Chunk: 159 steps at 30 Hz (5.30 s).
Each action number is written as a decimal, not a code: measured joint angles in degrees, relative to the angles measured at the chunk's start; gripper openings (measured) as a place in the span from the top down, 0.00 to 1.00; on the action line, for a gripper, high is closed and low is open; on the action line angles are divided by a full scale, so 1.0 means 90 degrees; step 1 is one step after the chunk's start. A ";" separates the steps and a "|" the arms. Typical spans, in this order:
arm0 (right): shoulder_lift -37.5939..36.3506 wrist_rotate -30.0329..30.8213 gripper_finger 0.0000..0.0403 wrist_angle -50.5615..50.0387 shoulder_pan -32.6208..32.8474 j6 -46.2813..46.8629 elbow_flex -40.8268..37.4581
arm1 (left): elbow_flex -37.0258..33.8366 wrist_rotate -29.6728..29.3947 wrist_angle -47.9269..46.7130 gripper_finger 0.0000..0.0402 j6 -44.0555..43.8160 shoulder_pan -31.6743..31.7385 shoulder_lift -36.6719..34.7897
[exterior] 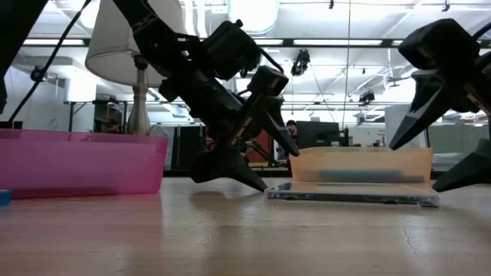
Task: Pick & place jewel cases by type
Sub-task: Put the black CD case into the pink bin
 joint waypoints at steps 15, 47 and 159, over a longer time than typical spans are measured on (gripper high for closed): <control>0.0083 -0.0312 0.29 -0.0022 -0.0203 -0.0116 0.0000 | 0.0111 0.0054 0.0130 0.27 -0.0136 -0.0167 0.0026; 0.0070 -0.0480 0.29 0.0019 -0.0329 -0.0370 0.0005 | 0.0234 -0.0330 0.0292 0.33 -0.0486 -0.0293 0.0223; -0.0403 -0.0567 0.70 0.0043 -0.1593 -0.3229 0.0974 | 0.0114 -0.0030 0.0578 0.34 -0.0474 -0.0205 0.0219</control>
